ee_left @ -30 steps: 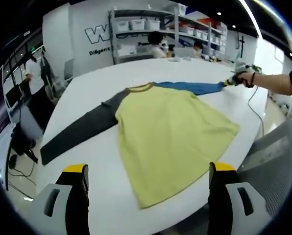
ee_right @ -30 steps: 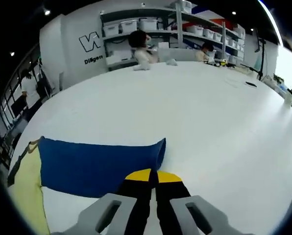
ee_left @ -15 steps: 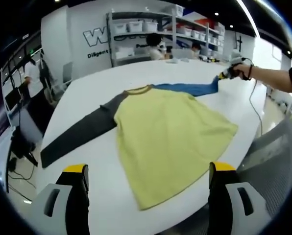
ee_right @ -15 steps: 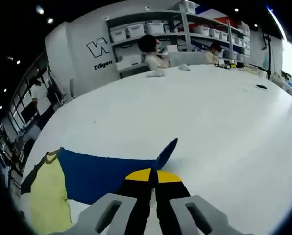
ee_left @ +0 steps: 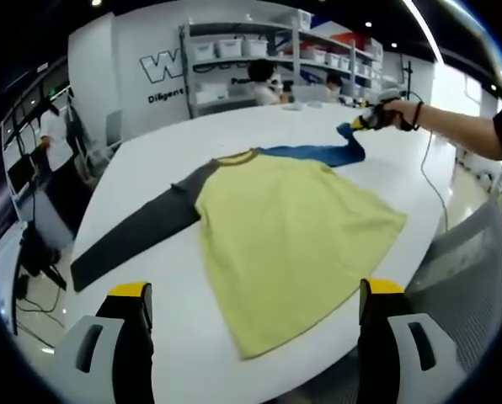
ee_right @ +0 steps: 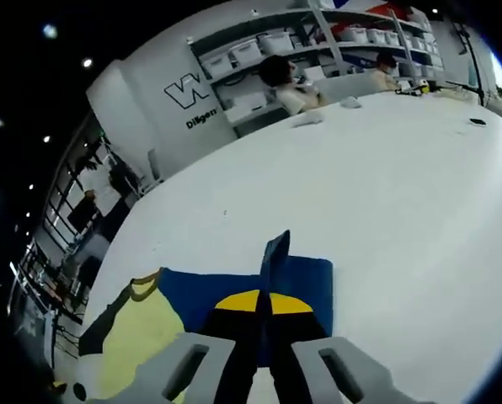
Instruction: Fold the garment on the visible template until the final outline fits inside the template.
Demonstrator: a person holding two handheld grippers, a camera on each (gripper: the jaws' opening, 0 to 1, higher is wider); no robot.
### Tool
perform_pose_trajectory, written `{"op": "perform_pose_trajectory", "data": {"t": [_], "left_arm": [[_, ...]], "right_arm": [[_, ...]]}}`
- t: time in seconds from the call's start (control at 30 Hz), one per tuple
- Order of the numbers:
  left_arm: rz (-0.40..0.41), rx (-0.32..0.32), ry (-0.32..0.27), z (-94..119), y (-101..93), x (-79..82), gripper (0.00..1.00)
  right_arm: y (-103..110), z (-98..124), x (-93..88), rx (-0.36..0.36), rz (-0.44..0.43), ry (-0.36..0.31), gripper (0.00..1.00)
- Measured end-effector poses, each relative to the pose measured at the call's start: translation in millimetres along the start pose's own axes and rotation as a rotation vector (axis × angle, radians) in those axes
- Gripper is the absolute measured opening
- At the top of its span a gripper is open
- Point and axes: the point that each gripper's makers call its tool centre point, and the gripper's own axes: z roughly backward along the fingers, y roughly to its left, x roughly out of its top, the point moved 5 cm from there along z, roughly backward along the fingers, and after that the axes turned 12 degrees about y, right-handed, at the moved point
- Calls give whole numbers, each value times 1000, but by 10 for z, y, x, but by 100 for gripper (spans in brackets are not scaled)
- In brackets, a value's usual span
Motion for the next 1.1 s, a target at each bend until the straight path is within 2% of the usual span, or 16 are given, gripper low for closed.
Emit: {"op": "perform_pose_trajectory", "data": {"t": [0.43,0.83,1.1], "left_arm": [[-2,6,4,40,6,-51,99],[-11,8,0,28,-13,-38,99],[-12,16,1,41,6,-42,99]], "right_arm": [[630,-162,-201,122,10,33,0],[1051,-256,-255,203,-21,45,0],[1423,-326,-326,245,35,69,0]]}}
